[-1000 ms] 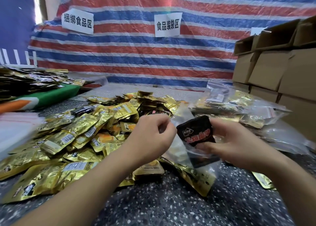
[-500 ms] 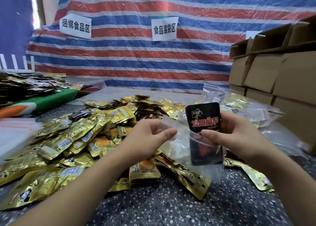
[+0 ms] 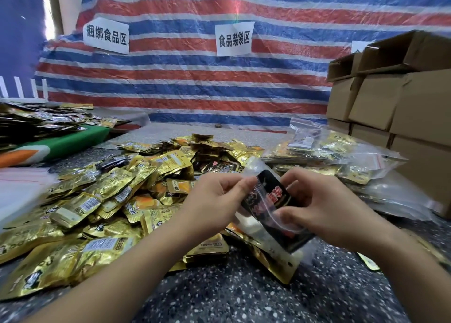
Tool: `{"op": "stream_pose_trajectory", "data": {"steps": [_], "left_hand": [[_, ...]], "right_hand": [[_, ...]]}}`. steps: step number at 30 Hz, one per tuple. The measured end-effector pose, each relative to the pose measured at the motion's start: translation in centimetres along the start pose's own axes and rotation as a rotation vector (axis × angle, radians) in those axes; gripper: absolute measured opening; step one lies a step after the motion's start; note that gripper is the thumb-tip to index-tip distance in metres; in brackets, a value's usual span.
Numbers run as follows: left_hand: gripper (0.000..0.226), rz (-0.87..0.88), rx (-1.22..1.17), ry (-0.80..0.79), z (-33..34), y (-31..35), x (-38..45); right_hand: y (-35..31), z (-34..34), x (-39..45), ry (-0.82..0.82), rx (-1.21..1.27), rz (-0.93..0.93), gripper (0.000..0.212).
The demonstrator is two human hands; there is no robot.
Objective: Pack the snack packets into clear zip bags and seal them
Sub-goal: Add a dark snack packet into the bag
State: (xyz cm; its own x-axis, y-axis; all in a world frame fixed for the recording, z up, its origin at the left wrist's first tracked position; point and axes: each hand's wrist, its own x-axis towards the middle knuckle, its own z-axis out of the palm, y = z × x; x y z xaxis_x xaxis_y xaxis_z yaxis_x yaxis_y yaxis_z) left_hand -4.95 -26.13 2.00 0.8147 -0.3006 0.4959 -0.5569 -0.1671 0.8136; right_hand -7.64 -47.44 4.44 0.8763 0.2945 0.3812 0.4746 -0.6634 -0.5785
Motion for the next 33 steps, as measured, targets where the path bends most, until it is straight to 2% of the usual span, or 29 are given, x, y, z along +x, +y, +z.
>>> {"op": "stream_pose_trajectory", "data": {"steps": [4,5,8,10,13,15,19,21,24,25,26,28,30,33], "left_hand": [[0.046,0.030,0.019,0.065,-0.2,0.3,0.0],[0.049,0.042,0.052,0.087,-0.2,0.3,0.0],[0.045,0.068,0.058,0.183,-0.3,0.8,0.0],[0.038,0.038,-0.119,0.231,-0.7,1.4,0.1],[0.038,-0.006,-0.357,0.262,-1.6,2.4,0.3],[0.034,-0.035,-0.448,0.228,-2.1,2.8,0.4],[0.031,-0.101,-0.538,0.166,-2.8,3.2,0.6],[0.030,-0.115,-0.522,0.182,-2.8,2.9,0.8],[0.032,-0.107,-0.457,0.193,-2.8,2.3,1.0],[0.033,-0.110,-0.442,0.197,-2.7,2.1,1.0],[0.032,-0.117,-0.431,0.203,-2.7,1.9,0.9],[0.031,-0.138,-0.415,0.220,-2.6,1.5,0.9],[0.028,-0.159,-0.398,0.228,-2.4,1.1,0.9],[0.027,-0.179,-0.384,0.212,-2.3,0.9,1.0]], "right_hand": [[-0.4,0.5,-0.1,0.085,0.023,-0.142,0.008],[-0.5,0.6,-0.1,0.124,0.022,-0.177,0.010],[-0.9,0.5,-0.1,0.275,0.082,-0.283,0.037],[-1.3,0.4,-0.2,0.336,0.176,-0.344,0.042],[-1.6,0.2,-0.4,0.413,0.360,-0.390,0.023],[-1.9,0.0,-0.4,0.426,0.519,-0.365,0.018],[-1.9,-0.4,0.2,0.294,1.004,-0.292,0.009],[-1.3,-0.6,0.6,0.258,1.167,-0.201,0.022],[0.4,-0.4,1.5,0.336,1.295,0.061,0.034],[1.1,-0.1,1.9,0.378,1.253,0.170,0.031],[2.0,0.3,2.3,0.416,1.094,0.277,0.025],[4.0,1.3,2.6,0.425,0.525,0.387,0.014],[5.1,2.5,2.5,0.327,0.077,0.347,0.008],[5.5,3.5,3.3,0.172,-0.181,0.287,0.013]]}}
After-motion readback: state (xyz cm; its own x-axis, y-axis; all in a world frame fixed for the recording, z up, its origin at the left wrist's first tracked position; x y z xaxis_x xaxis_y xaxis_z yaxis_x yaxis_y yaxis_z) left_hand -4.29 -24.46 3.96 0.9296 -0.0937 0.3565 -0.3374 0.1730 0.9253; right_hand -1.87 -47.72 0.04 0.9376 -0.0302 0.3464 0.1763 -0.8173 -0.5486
